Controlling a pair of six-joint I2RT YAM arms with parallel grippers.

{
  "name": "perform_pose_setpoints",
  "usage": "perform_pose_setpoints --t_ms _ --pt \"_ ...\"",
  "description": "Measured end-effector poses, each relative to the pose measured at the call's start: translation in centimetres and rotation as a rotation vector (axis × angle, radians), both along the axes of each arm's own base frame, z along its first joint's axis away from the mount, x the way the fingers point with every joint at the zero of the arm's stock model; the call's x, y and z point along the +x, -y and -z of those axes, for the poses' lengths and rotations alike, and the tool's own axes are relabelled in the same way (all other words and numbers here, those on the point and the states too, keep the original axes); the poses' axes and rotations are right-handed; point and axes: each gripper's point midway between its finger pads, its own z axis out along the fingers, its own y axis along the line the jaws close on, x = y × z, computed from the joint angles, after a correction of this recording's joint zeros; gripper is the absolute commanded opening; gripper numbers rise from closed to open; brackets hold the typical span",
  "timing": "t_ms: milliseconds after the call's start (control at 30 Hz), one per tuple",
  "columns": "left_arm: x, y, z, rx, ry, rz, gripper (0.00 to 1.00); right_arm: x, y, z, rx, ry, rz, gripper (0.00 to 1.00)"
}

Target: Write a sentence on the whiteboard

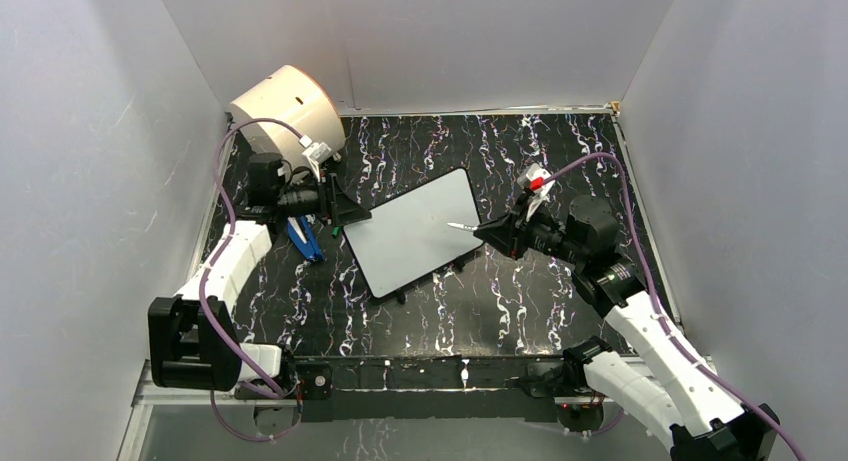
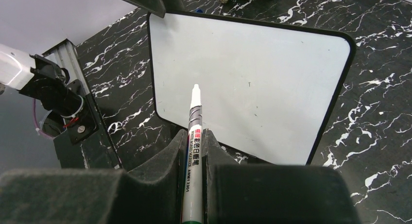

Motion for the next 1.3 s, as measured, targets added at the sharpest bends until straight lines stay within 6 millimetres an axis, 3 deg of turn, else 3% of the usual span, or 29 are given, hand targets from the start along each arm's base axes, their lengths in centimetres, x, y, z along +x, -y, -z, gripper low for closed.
perform_pose_setpoints --t_ms 333,733,1300 --pt "-0.5 1.4 1.7 0.011 -0.062 0.080 0.29 0.1 -0.5 -0.1 0.007 0.007 -0.023 0.00" --pt "0.0 2.2 2.2 -0.006 -0.060 0.148 0.01 0.2 -1.1 -0.3 0.020 0.026 -0.052 0.00" --pt "0.2 4.4 2.0 0.022 0.032 0.239 0.00 0.2 -1.3 0.5 0.000 0.053 -0.060 0.00"
